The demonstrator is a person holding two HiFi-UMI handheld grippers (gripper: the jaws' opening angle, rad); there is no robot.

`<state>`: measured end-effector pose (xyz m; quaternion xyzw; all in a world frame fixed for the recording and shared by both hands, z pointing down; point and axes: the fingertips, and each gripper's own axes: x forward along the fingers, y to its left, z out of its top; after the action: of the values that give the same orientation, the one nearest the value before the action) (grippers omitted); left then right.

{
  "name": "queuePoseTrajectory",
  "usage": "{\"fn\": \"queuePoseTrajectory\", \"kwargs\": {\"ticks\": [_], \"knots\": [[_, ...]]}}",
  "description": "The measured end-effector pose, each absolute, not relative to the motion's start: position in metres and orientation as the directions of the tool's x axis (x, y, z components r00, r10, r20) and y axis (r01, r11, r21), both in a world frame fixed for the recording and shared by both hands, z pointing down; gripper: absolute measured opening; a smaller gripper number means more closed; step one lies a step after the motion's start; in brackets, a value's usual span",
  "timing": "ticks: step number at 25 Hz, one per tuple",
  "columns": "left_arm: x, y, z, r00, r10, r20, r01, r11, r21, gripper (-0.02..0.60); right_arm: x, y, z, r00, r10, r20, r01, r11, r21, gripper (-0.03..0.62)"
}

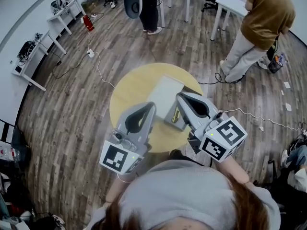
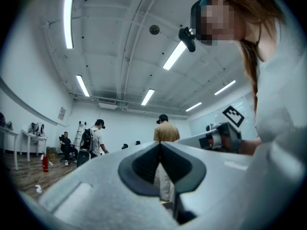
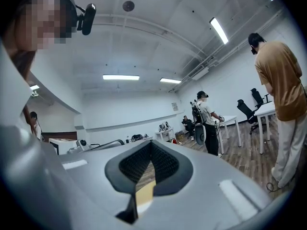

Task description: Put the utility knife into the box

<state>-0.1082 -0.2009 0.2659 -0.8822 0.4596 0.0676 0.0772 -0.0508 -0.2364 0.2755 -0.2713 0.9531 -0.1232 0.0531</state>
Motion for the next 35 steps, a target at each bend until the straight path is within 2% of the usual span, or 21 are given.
{"fn": "queuePoseTrajectory", "kwargs": {"ticks": [6,17,26,35], "knots": [[-0.115,-0.131,0.270,0.578,-0.799,-0.165,-0.815,-0.577,-0.063,0.003,-0.056,-0.169,0.270,-0.833,-0.549,-0.065,-0.510,0.808,-0.294,0.003],[-0.105,-0.023,0.277,0.610,-0.777,-0.154,-0.789,-0.614,-0.030,0.003,-0.042,-0.061,0.273,-0.801,-0.597,-0.044,-0.566,0.780,-0.268,0.003],[-0.078,0.010,0.265,0.609,-0.774,-0.171,-0.789,-0.613,-0.039,0.003,-0.024,-0.020,0.261,-0.819,-0.567,-0.088,-0.532,0.808,-0.254,0.003],[-0.048,0.023,0.259,0.593,-0.785,-0.177,-0.800,-0.599,-0.028,0.003,0.007,-0.008,0.259,-0.818,-0.570,-0.070,-0.540,0.805,-0.246,0.003]]}}
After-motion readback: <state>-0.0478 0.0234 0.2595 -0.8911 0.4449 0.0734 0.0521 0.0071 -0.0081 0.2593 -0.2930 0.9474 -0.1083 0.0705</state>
